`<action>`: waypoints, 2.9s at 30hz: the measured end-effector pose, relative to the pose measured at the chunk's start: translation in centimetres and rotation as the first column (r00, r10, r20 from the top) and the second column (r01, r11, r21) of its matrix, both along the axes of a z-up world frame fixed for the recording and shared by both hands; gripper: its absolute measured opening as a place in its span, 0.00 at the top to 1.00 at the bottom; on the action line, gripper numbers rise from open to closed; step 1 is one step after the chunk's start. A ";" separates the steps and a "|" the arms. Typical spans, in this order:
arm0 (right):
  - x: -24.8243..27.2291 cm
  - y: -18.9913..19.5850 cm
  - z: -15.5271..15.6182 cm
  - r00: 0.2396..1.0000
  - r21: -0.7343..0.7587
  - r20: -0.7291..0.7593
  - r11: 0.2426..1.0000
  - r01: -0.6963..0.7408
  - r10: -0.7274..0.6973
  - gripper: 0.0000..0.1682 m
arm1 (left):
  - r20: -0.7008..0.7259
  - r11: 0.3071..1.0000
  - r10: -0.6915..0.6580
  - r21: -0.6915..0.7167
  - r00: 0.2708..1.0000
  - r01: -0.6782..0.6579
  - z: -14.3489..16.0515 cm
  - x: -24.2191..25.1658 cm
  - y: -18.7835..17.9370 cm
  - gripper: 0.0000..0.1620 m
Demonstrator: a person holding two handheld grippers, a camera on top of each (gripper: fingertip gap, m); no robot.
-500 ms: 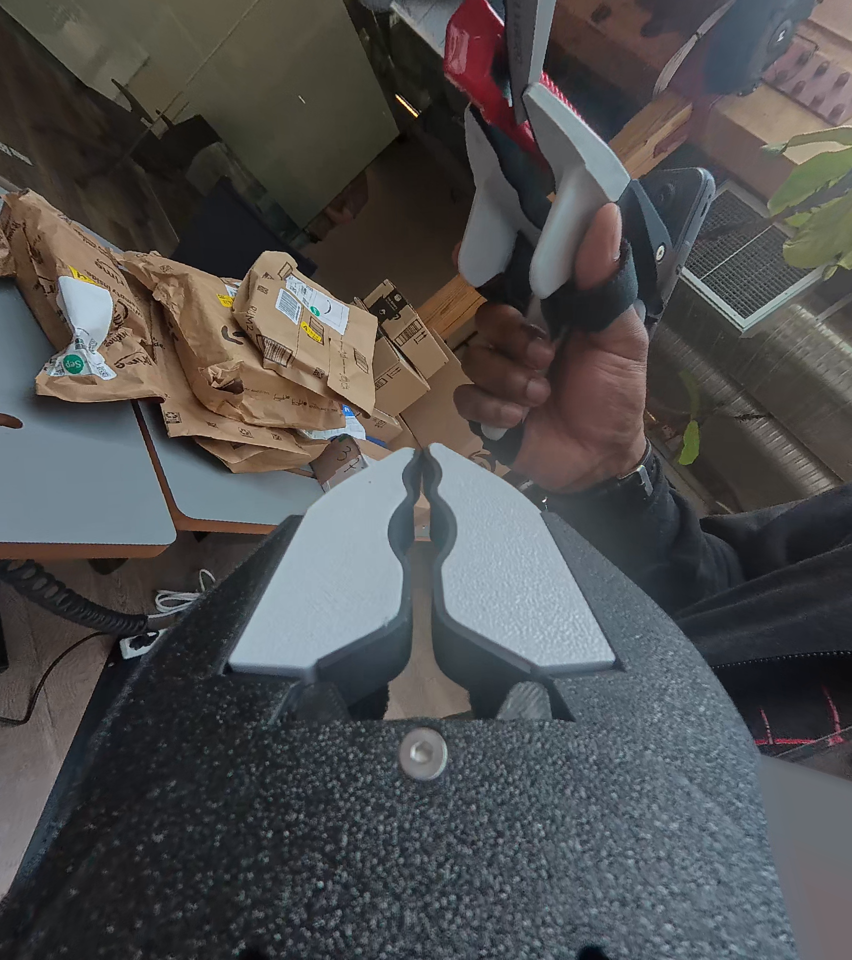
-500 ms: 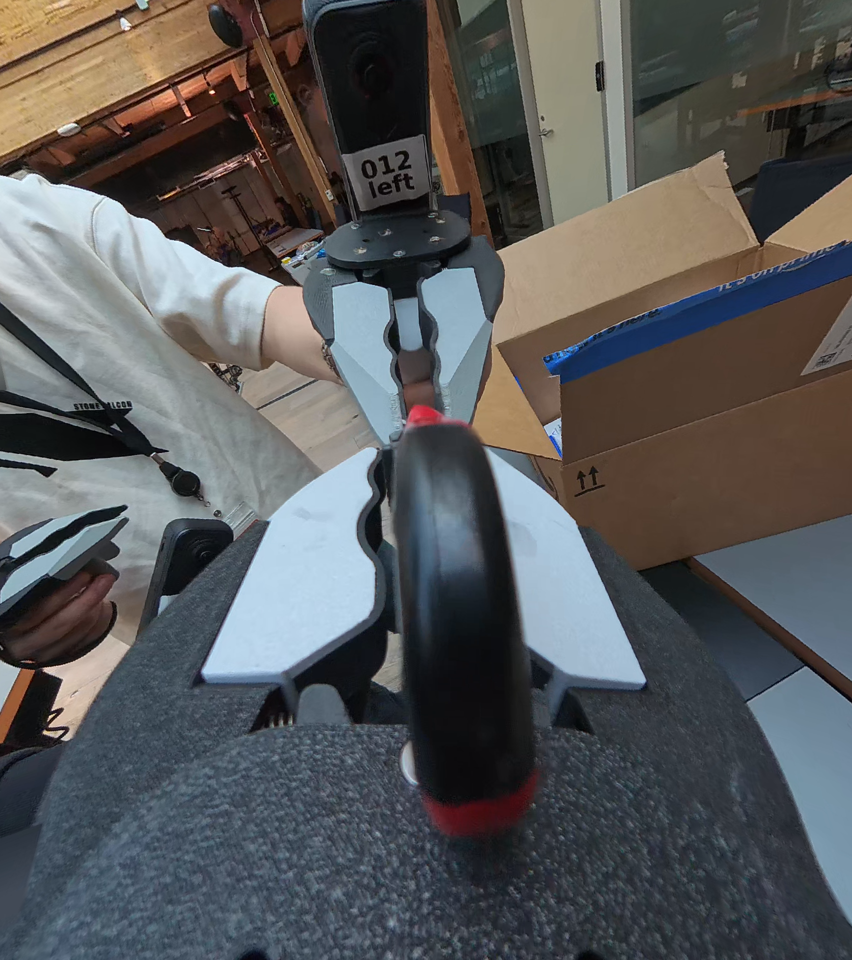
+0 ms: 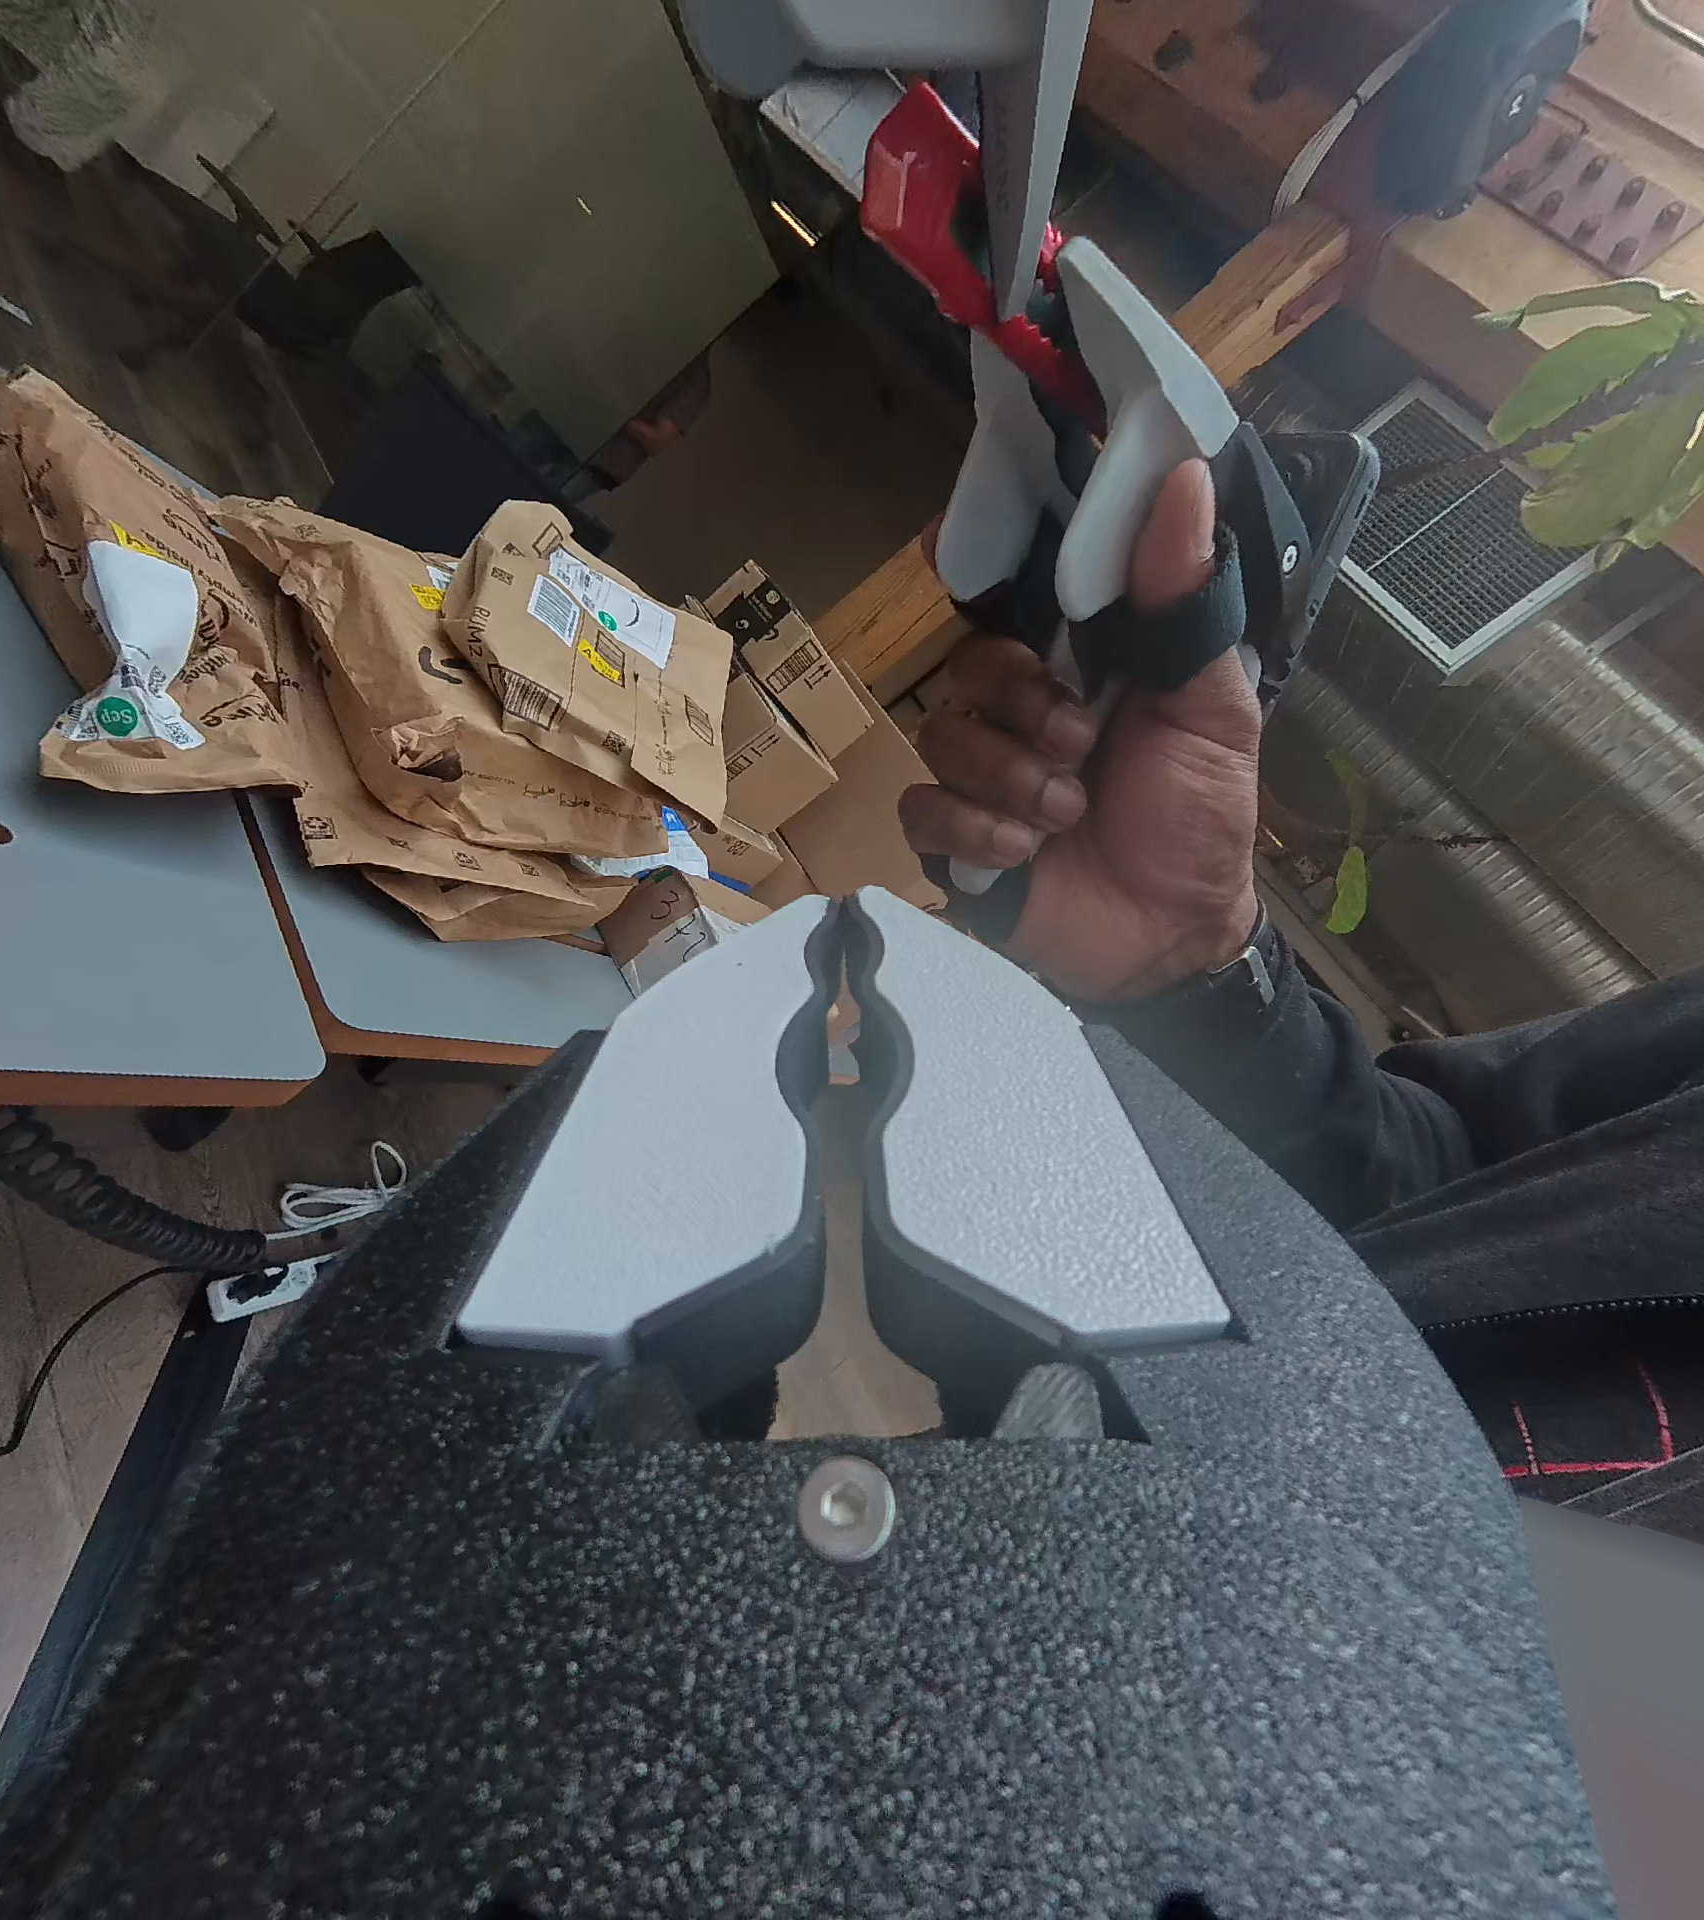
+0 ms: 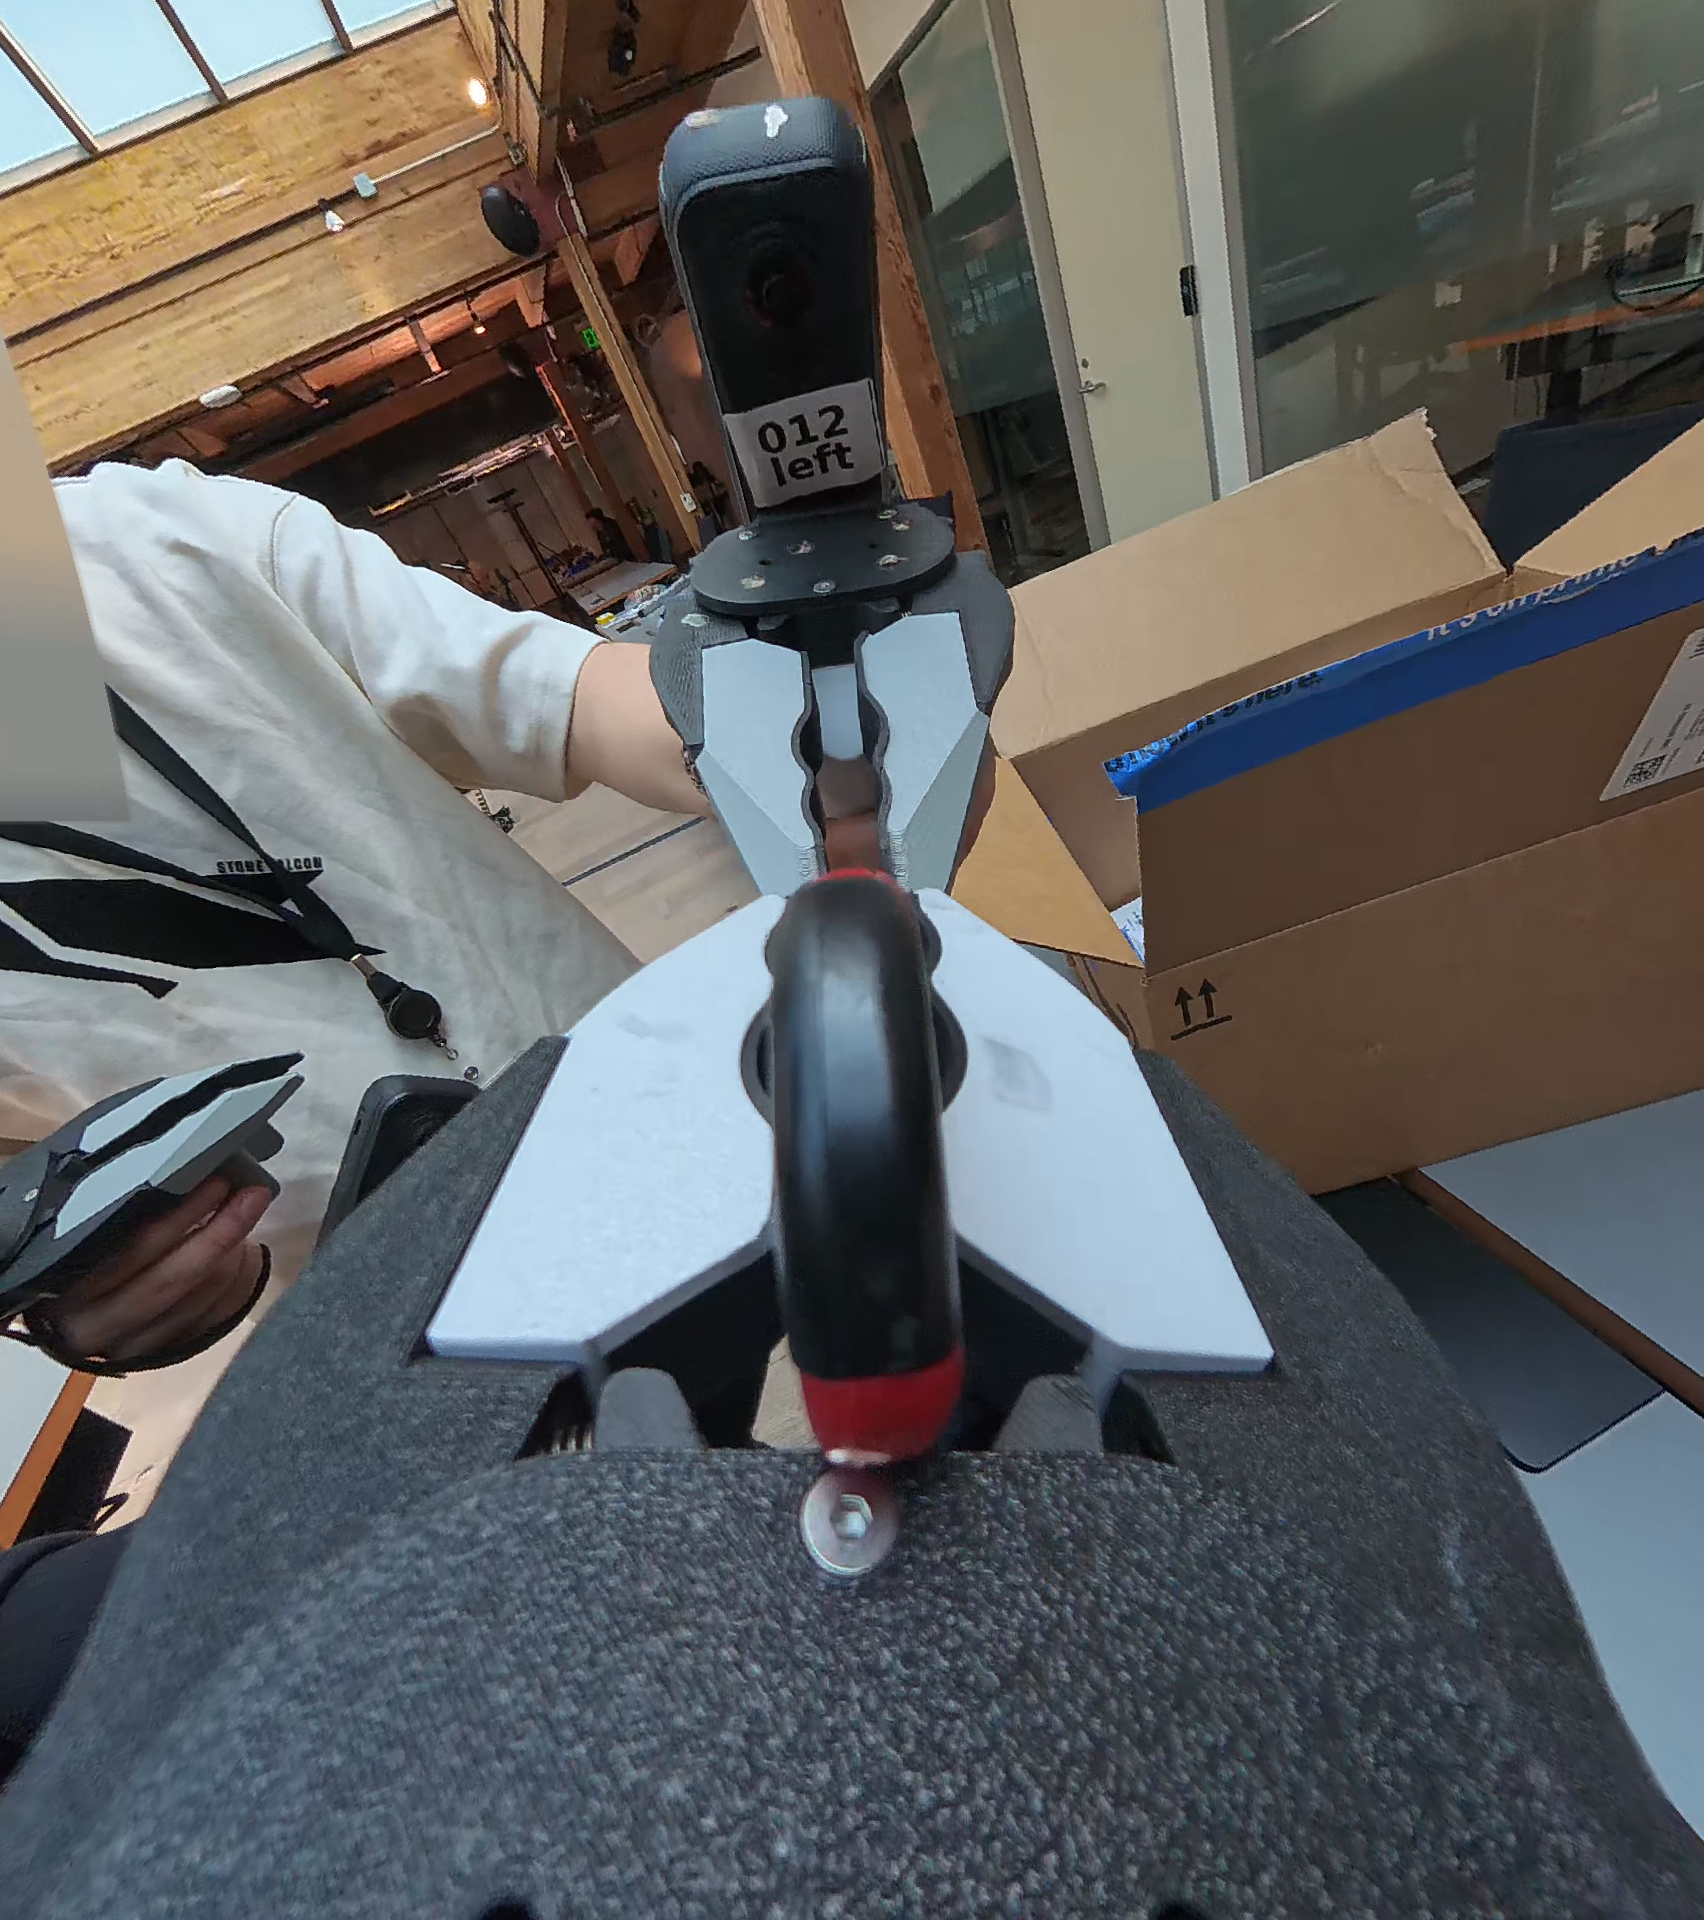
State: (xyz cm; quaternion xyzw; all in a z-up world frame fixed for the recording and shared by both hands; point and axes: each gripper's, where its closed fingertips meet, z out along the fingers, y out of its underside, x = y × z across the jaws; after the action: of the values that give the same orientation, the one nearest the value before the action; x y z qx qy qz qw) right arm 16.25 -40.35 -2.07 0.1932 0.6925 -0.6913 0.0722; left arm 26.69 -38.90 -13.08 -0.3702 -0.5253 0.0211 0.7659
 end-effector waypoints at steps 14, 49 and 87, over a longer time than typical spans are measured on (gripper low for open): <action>-0.1 0.5 0.6 0.999 -0.002 -0.045 1.000 0.014 -0.014 0.90 | -0.004 1.000 -0.008 0.003 1.000 0.008 0.3 -0.4 0.7 1.00; 0.0 0.4 -0.5 0.999 0.064 -0.036 0.998 -0.007 0.009 0.89 | -0.066 0.987 0.064 -0.145 0.996 -0.073 2.2 -2.7 -1.3 0.93; 1.4 -0.7 -1.7 0.997 0.014 0.069 0.999 -0.045 0.044 0.93 | -0.213 0.837 0.120 0.547 0.970 0.017 9.1 -9.5 -2.2 0.89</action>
State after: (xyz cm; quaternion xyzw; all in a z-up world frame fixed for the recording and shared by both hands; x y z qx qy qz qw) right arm 17.69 -41.00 -3.76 0.2019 0.6991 -0.6771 0.1096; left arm 17.23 -41.07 -4.01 -0.1175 -0.4234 -0.0641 0.8960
